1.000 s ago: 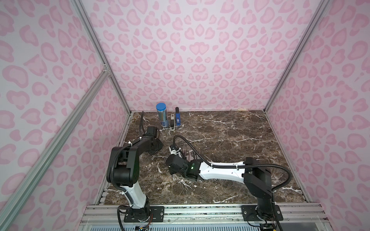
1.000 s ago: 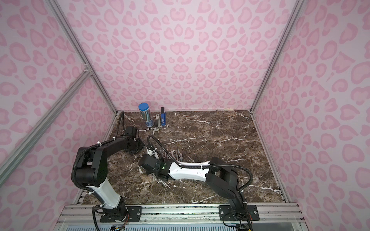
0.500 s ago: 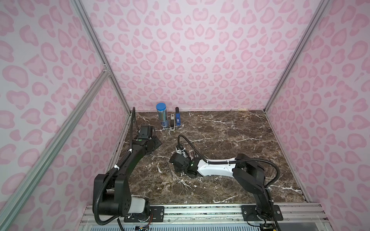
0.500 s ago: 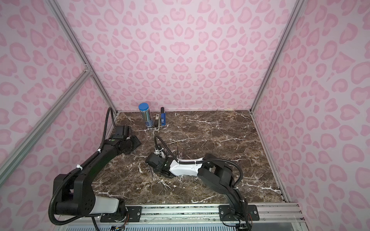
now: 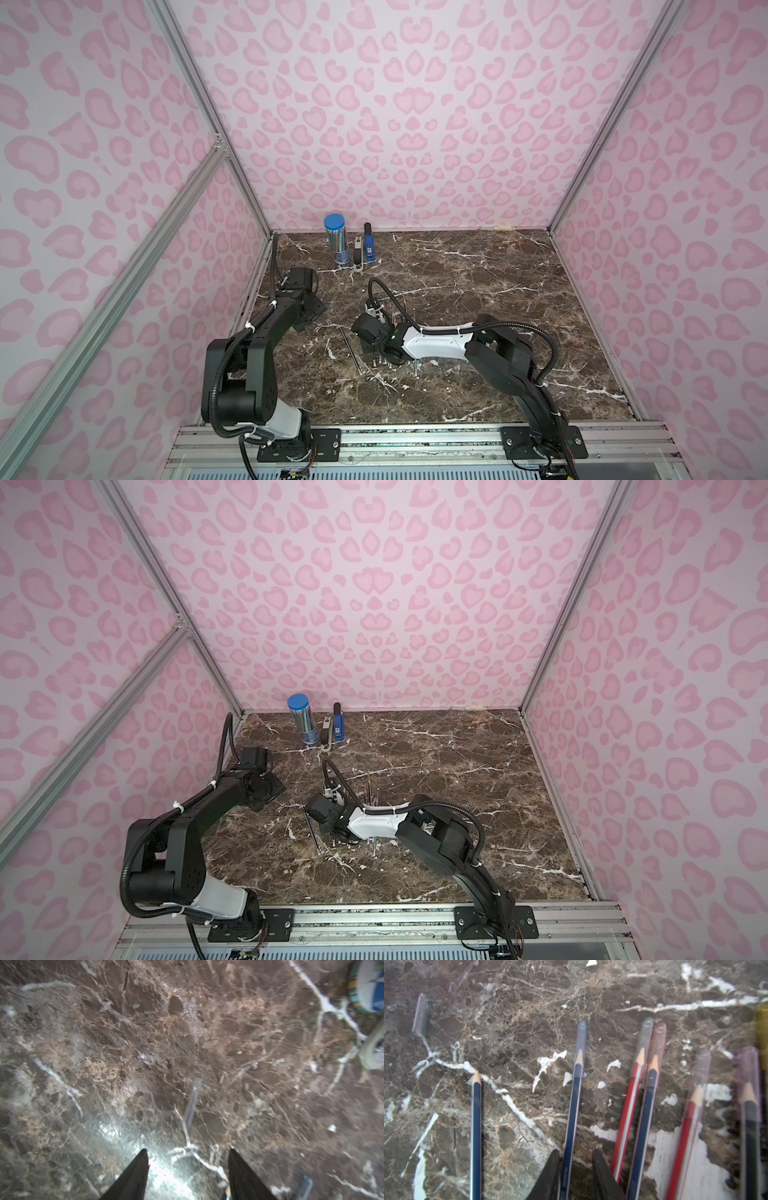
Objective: Remove the protective cover of the pencils
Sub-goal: Pick up the pencil from the center of the board.
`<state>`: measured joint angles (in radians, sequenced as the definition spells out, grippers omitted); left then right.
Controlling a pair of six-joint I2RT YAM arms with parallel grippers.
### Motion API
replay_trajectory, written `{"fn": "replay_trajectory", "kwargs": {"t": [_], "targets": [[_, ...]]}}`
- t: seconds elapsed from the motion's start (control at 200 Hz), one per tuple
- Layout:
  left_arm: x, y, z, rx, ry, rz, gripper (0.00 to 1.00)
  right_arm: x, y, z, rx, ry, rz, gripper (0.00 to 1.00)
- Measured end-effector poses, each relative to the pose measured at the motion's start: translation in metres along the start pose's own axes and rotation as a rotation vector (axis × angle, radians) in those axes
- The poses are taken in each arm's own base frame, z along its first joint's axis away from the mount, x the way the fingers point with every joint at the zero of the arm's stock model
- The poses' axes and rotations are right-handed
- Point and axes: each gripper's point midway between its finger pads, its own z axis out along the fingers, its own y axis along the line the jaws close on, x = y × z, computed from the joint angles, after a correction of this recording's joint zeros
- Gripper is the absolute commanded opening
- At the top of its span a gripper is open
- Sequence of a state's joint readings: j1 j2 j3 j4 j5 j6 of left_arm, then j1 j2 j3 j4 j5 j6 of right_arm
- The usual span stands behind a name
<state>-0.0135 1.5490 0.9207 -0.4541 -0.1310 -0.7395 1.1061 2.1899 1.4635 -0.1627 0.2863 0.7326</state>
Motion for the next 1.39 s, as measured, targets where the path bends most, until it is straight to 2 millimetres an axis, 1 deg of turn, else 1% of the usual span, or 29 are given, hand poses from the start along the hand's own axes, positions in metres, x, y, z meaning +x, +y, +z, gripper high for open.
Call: {"fn": "replay_trajectory", "kwargs": {"t": [0.19, 0.31, 0.43, 0.55, 0.63, 0.68, 0.76, 0.86, 0.945, 1.065, 1.1, 1.14, 1.21, 1.395], "targets": [[-0.005, -0.008, 0.002, 0.033, -0.014, 0.01, 0.63, -0.003, 0.005, 0.005, -0.011, -0.016, 0.007, 0.23], [-0.007, -0.011, -0.003, 0.051, -0.025, 0.011, 0.63, -0.004, 0.009, 0.007, -0.016, -0.024, 0.006, 0.21], [-0.006, -0.013, -0.013, 0.08, -0.033, 0.012, 0.7, -0.003, 0.017, 0.007, -0.007, -0.031, -0.012, 0.19], [-0.007, -0.019, -0.025, 0.114, -0.033, 0.011, 0.75, 0.005, 0.027, 0.004, 0.002, -0.024, -0.058, 0.18], [-0.008, -0.023, -0.032, 0.128, -0.016, 0.009, 0.76, 0.009, 0.028, 0.001, 0.006, -0.022, -0.082, 0.18], [-0.01, -0.026, -0.037, 0.138, -0.018, 0.003, 0.77, 0.011, 0.027, -0.002, 0.005, -0.018, -0.09, 0.21], [-0.007, -0.03, -0.042, 0.169, -0.004, 0.003, 0.76, 0.014, 0.024, -0.005, 0.007, -0.01, -0.107, 0.23], [0.0, -0.029, -0.046, 0.196, 0.005, -0.002, 0.76, 0.018, 0.021, -0.009, 0.012, -0.002, -0.128, 0.23], [0.0, -0.031, -0.051, 0.215, 0.001, -0.004, 0.76, 0.019, 0.021, -0.009, 0.011, -0.001, -0.136, 0.22], [0.002, -0.033, -0.059, 0.254, -0.005, -0.003, 0.77, 0.019, 0.022, -0.007, 0.003, 0.0, -0.135, 0.18], [0.005, -0.033, -0.062, 0.273, -0.007, -0.002, 0.78, 0.018, 0.022, -0.007, 0.0, -0.001, -0.133, 0.15], [0.008, -0.034, -0.064, 0.295, -0.008, 0.002, 0.78, 0.018, 0.023, -0.006, -0.004, -0.004, -0.13, 0.09], [0.013, -0.034, -0.069, 0.327, -0.008, 0.01, 0.78, 0.017, 0.025, -0.005, -0.013, -0.006, -0.126, 0.06], [0.015, -0.042, -0.086, 0.411, -0.035, 0.038, 0.79, 0.016, 0.024, -0.005, -0.016, -0.008, -0.12, 0.03]]}}
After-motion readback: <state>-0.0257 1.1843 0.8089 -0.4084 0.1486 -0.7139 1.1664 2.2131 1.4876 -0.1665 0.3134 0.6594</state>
